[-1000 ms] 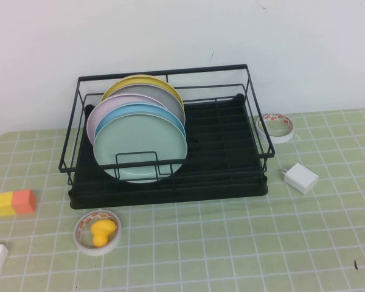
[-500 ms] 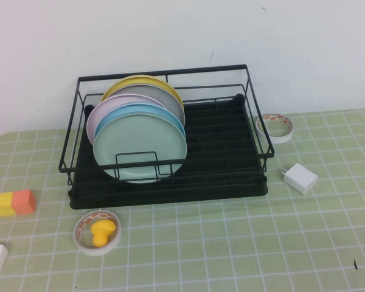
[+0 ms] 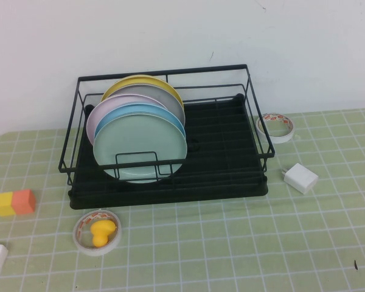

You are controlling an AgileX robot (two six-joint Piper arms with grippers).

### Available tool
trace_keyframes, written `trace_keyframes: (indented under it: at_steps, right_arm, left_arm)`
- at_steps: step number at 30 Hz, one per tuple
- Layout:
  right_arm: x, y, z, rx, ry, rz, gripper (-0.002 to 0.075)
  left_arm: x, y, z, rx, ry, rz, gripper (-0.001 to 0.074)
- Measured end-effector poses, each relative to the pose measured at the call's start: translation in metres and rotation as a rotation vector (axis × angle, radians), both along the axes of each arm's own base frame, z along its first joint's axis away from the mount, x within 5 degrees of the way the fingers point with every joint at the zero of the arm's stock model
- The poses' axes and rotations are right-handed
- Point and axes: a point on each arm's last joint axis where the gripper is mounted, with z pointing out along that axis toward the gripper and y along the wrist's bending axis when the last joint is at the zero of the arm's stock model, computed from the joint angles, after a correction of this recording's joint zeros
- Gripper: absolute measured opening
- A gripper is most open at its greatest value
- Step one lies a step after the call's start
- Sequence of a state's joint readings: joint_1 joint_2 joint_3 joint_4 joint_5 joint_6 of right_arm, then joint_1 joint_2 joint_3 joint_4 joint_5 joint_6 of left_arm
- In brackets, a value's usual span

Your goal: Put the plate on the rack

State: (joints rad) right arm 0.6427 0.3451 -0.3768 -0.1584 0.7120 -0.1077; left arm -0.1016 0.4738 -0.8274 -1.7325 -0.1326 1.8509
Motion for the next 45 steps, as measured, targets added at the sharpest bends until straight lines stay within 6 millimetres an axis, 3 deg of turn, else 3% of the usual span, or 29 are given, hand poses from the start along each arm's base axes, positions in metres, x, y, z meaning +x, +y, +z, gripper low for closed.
trace_keyframes:
  at_steps: [7, 13, 21, 28, 45]
  right_arm:
    - [0.0, 0.0, 0.0, 0.002, 0.001, 0.0, 0.0]
    - [0.0, 0.0, 0.0, 0.002, 0.001, 0.0, 0.0]
    - [0.0, 0.0, 0.0, 0.002, 0.001, 0.0, 0.0]
    - [0.0, 0.0, 0.0, 0.002, 0.002, 0.0, 0.0]
    - [0.0, 0.0, 0.0, 0.003, 0.004, 0.0, -0.0001]
  left_arm:
    - [0.029, -0.001, -0.088, -0.201, 0.262, -0.049, 0.0]
    - [0.039, -0.012, -0.164, -0.197, 0.485, -0.139, 0.0]
    - [0.034, -0.02, -0.22, -0.182, 0.648, -0.208, 0.0]
    - [0.027, -0.015, -0.232, -0.222, 0.651, -0.163, 0.0]
    - [-0.012, -0.003, -0.23, -0.191, 0.318, -0.114, 0.0]
